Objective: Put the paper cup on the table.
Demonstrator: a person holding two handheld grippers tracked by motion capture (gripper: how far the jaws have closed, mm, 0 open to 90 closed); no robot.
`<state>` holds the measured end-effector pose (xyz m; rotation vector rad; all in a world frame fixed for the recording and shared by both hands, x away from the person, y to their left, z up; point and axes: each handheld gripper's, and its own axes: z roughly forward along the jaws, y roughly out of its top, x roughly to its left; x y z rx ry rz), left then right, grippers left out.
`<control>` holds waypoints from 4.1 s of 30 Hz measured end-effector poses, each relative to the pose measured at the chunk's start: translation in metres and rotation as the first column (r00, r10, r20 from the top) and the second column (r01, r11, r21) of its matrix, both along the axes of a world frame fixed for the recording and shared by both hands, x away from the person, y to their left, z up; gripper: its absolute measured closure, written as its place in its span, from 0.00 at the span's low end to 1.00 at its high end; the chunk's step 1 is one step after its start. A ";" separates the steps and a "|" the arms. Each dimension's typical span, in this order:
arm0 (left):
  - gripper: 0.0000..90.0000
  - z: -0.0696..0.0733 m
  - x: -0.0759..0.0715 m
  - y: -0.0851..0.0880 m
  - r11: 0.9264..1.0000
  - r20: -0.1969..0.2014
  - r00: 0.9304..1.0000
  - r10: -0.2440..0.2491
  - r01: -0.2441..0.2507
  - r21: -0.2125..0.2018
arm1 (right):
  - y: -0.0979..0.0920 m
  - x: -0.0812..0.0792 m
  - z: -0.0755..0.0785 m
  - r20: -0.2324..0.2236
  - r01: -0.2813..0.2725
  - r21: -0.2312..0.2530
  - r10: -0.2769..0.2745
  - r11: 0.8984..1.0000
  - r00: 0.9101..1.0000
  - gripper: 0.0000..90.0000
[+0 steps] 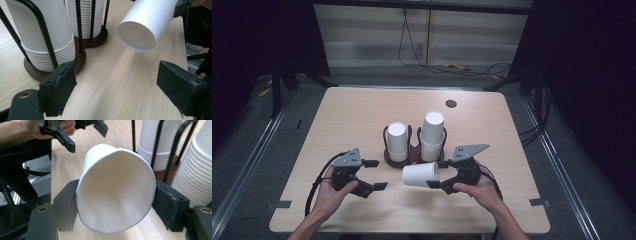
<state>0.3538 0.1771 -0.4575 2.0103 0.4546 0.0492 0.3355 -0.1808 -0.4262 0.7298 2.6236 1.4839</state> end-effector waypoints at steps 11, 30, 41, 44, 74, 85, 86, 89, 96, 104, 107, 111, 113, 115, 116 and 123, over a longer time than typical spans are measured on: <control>0.18 0.001 -0.002 0.006 1.000 0.008 1.000 0.014 -0.014 0.003 | -0.016 -0.004 0.001 -0.020 0.030 -0.061 -0.031 0.998 0.999 0.31; 0.18 -0.002 -0.002 0.010 0.999 0.009 0.999 0.034 -0.034 0.008 | -0.036 0.000 0.015 -0.036 0.105 -0.218 -0.115 0.970 0.993 0.31; 0.18 -0.003 -0.002 0.009 0.999 0.007 0.999 0.032 -0.032 0.018 | -0.044 0.006 0.020 -0.043 0.146 -0.284 -0.164 0.948 0.985 0.31; 0.18 -0.003 -0.002 0.010 0.999 0.009 0.999 0.031 -0.031 0.022 | -0.045 0.009 0.021 -0.046 0.157 -0.311 -0.180 0.937 0.983 0.31; 0.18 -0.004 -0.001 0.009 0.999 0.004 1.000 0.022 -0.022 0.031 | -0.061 0.048 0.040 -0.097 0.242 -0.482 -0.326 0.842 0.940 0.30; 0.18 -0.005 0.000 0.009 0.999 -0.002 1.000 0.024 -0.024 0.030 | -0.066 0.063 0.041 -0.107 0.254 -0.543 -0.366 0.800 0.925 0.29; 0.18 -0.005 0.000 0.009 0.999 -0.001 1.000 0.022 -0.022 0.033 | -0.067 0.064 0.042 -0.107 0.256 -0.554 -0.373 0.792 0.922 0.28; 0.18 -0.005 -0.001 0.009 0.999 -0.003 1.000 0.018 -0.018 0.032 | -0.069 0.068 0.042 -0.111 0.257 -0.564 -0.380 0.785 0.918 0.28; 0.18 -0.006 -0.001 0.009 0.999 -0.007 1.000 0.020 -0.020 0.033 | -0.069 0.077 0.039 -0.103 0.263 -0.602 -0.399 0.754 0.911 0.28; 0.18 -0.006 -0.001 0.009 0.999 -0.003 1.000 0.016 -0.015 0.039 | -0.071 0.085 0.036 -0.104 0.265 -0.640 -0.423 0.721 0.900 0.27; 0.18 -0.006 -0.001 0.009 0.999 -0.004 1.000 0.016 -0.015 0.044 | -0.071 0.088 0.033 -0.105 0.264 -0.656 -0.432 0.707 0.896 0.26; 0.18 -0.006 -0.001 0.010 0.999 -0.001 1.000 0.017 -0.016 0.042 | -0.070 0.090 0.030 -0.103 0.262 -0.666 -0.435 0.698 0.895 0.26; 0.18 -0.006 -0.001 0.010 0.999 -0.001 1.000 0.017 -0.017 0.040 | -0.069 0.092 0.029 -0.101 0.262 -0.672 -0.436 0.692 0.894 0.25; 0.18 -0.006 -0.001 0.010 0.999 -0.001 1.000 0.016 -0.016 0.042 | -0.070 0.092 0.029 -0.101 0.264 -0.672 -0.440 0.691 0.892 0.25; 0.18 -0.006 -0.001 0.010 0.999 0.000 1.000 0.016 -0.016 0.043 | -0.070 0.092 0.029 -0.100 0.267 -0.674 -0.443 0.689 0.891 0.25; 0.18 -0.006 -0.001 0.009 0.999 -0.006 1.000 0.016 -0.016 0.045 | -0.069 0.095 0.034 -0.095 0.271 -0.685 -0.452 0.676 0.887 0.24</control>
